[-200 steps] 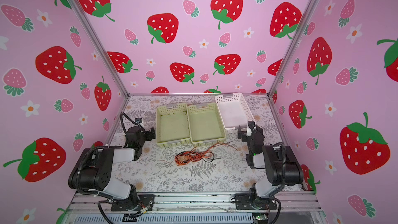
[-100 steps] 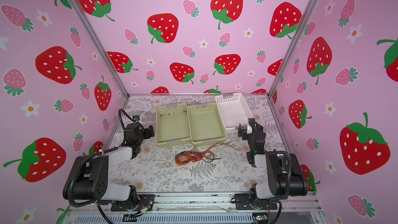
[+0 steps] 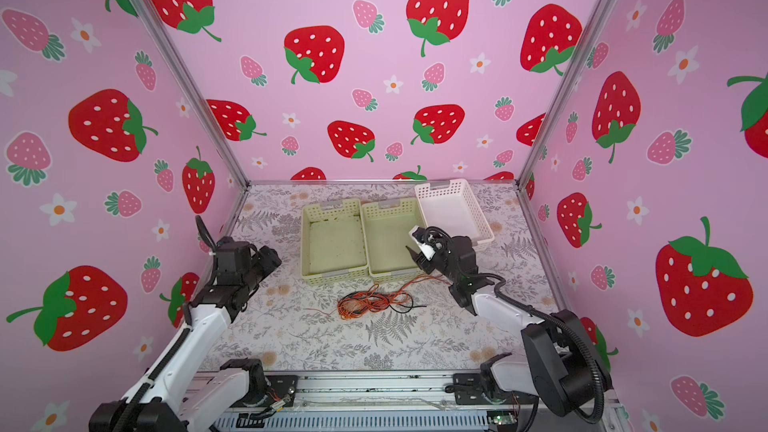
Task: Untangle the cables
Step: 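Move both grippers toward the tangled red and black wire bundle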
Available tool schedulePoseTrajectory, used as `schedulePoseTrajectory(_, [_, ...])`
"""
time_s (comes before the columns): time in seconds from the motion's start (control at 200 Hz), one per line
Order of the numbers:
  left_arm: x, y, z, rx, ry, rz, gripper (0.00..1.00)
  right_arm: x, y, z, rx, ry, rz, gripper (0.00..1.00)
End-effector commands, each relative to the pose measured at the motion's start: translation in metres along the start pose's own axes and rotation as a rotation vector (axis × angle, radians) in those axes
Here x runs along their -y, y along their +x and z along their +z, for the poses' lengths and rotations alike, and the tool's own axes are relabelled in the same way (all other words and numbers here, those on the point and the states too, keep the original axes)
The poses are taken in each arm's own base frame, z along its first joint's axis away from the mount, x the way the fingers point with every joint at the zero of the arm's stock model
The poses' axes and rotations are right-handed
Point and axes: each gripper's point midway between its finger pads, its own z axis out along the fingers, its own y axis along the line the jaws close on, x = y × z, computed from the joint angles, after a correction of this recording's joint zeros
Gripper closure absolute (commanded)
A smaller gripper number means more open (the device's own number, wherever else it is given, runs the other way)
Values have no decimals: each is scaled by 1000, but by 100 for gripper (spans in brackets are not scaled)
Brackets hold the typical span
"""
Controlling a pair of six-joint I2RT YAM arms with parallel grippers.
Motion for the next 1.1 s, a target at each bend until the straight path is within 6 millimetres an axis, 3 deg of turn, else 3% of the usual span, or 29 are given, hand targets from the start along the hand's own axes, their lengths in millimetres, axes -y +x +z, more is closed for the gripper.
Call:
schedulePoseTrajectory(0.0, [-19, 48, 3, -183, -34, -216, 25, -54, 6, -1, 36, -217, -195, 38])
schedulePoseTrajectory(0.12, [-17, 68, 9, -279, -15, -230, 32, -93, 6, -2, 70, -345, -324, 40])
schedulePoseTrajectory(0.345, [4, 88, 4, -346, 72, -36, 45, -127, 12, 6, 47, -479, -387, 44])
schedulePoseTrajectory(0.53, [23, 106, -11, -329, 125, 220, 45, -122, 14, 9, 34, -444, -429, 44])
schedulePoseTrajectory(0.895, [82, 158, -27, -416, 348, 543, 30, -118, 6, 1, 71, -381, -486, 48])
schedulePoseTrajectory(1.096, [112, 175, -32, -433, 423, 750, 30, -135, 5, 0, 90, -395, -632, 61])
